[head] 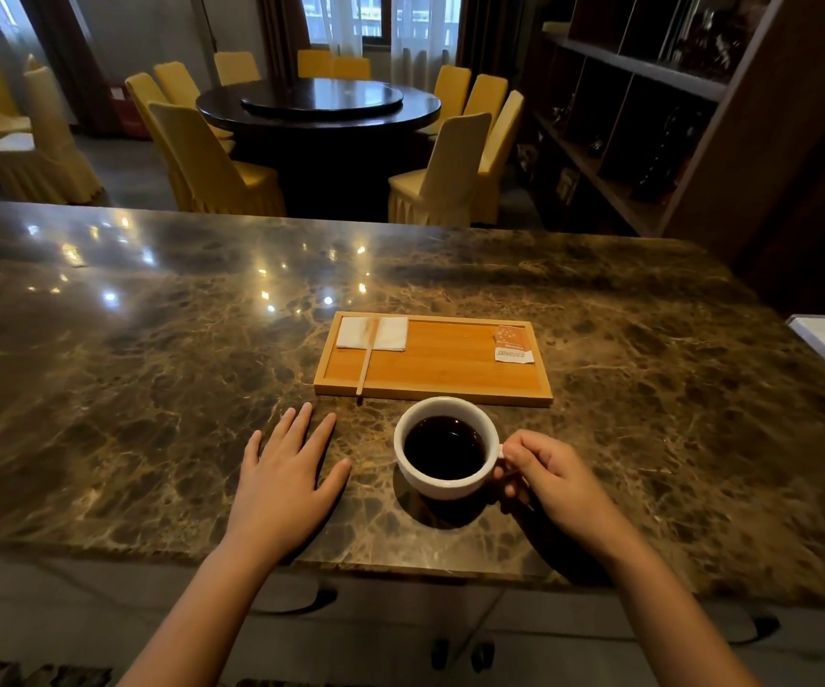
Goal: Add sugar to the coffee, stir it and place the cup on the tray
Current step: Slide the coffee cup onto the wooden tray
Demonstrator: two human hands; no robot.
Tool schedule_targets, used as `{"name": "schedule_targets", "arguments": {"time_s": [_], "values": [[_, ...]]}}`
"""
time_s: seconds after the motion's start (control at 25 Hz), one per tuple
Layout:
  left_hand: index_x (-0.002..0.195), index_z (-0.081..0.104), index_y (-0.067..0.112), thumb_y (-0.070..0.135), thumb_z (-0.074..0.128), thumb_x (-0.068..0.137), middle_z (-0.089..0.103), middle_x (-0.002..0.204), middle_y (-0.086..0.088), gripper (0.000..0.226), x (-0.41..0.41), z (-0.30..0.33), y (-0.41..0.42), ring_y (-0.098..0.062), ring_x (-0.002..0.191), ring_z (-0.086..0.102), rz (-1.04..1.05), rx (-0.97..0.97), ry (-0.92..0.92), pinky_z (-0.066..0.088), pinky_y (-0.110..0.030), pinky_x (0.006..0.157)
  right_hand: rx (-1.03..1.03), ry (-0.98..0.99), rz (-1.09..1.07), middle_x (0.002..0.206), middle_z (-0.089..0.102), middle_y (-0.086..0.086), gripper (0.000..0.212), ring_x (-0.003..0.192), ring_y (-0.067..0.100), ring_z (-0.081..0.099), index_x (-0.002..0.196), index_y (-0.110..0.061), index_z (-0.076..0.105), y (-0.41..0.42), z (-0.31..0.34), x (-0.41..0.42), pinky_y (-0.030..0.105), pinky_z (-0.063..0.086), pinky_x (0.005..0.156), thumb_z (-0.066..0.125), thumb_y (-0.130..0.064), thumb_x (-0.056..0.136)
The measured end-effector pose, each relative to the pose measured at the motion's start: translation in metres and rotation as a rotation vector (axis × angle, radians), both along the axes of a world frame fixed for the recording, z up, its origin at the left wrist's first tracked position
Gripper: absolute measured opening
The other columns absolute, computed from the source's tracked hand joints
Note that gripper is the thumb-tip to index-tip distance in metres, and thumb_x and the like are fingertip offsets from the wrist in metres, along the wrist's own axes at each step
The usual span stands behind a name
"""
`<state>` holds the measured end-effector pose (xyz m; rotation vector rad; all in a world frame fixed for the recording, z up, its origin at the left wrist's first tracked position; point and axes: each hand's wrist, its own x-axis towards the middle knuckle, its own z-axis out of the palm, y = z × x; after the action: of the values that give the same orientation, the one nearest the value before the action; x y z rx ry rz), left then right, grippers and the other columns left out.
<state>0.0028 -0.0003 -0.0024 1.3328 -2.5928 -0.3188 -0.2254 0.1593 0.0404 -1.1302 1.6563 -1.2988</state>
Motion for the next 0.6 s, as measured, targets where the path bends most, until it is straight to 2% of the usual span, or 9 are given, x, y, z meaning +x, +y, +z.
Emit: {"name": "schedule_targets", "arguments": {"time_s": [0.08, 0.24, 0.32, 0.48, 0.6], "values": [[0.143, 0.015, 0.033, 0.068, 0.007, 0.073, 0.009, 0.155, 0.0, 0.078, 0.0, 0.0, 0.0, -0.013, 0.141, 0.0, 0.0, 0.001, 0.012, 0.0, -0.046, 0.115, -0.016, 0.001, -0.005, 0.062, 0.062, -0.006, 0.026, 0.058, 0.01, 0.055, 0.077, -0.008, 0.061, -0.005, 0.01, -0.003, 0.035, 0.049, 0.059, 0.043, -0.013, 0.095], [0.143, 0.015, 0.033, 0.068, 0.007, 0.074, 0.009, 0.155, 0.0, 0.078, 0.0, -0.001, -0.002, -0.013, 0.141, 0.0, 0.002, -0.003, 0.016, 0.001, -0.046, 0.115, -0.079, 0.04, -0.041, 0.07, 0.06, -0.001, 0.027, 0.056, 0.006, 0.054, 0.08, -0.007, 0.06, -0.025, 0.033, -0.016, 0.019, 0.043, 0.053, 0.04, -0.013, 0.096], [0.143, 0.015, 0.034, 0.068, 0.007, 0.074, 0.009, 0.155, 0.0, 0.077, 0.0, -0.001, -0.001, -0.013, 0.141, 0.0, 0.002, -0.004, 0.015, 0.0, -0.045, 0.115, -0.088, 0.032, -0.092, 0.07, 0.058, 0.001, 0.026, 0.054, 0.004, 0.053, 0.083, -0.005, 0.06, -0.039, 0.039, -0.024, 0.015, 0.043, 0.05, 0.04, -0.015, 0.096], [0.143, 0.014, 0.034, 0.068, 0.006, 0.073, 0.008, 0.155, 0.001, 0.077, 0.0, -0.001, 0.0, -0.013, 0.141, 0.0, 0.005, -0.001, 0.017, 0.0, -0.045, 0.115, -0.064, 0.09, -0.168, 0.071, 0.058, 0.0, 0.029, 0.054, 0.005, 0.051, 0.077, -0.015, 0.057, -0.067, 0.04, -0.038, 0.012, 0.042, 0.048, 0.037, -0.017, 0.098], [0.143, 0.013, 0.034, 0.068, 0.006, 0.074, 0.008, 0.155, 0.001, 0.077, 0.0, -0.001, 0.0, -0.012, 0.141, -0.001, 0.01, -0.005, 0.009, 0.0, -0.044, 0.115, -0.049, 0.088, -0.197, 0.07, 0.058, 0.0, 0.03, 0.051, 0.003, 0.05, 0.076, -0.013, 0.056, -0.082, 0.031, -0.046, 0.01, 0.04, 0.046, 0.036, -0.015, 0.098]]}}
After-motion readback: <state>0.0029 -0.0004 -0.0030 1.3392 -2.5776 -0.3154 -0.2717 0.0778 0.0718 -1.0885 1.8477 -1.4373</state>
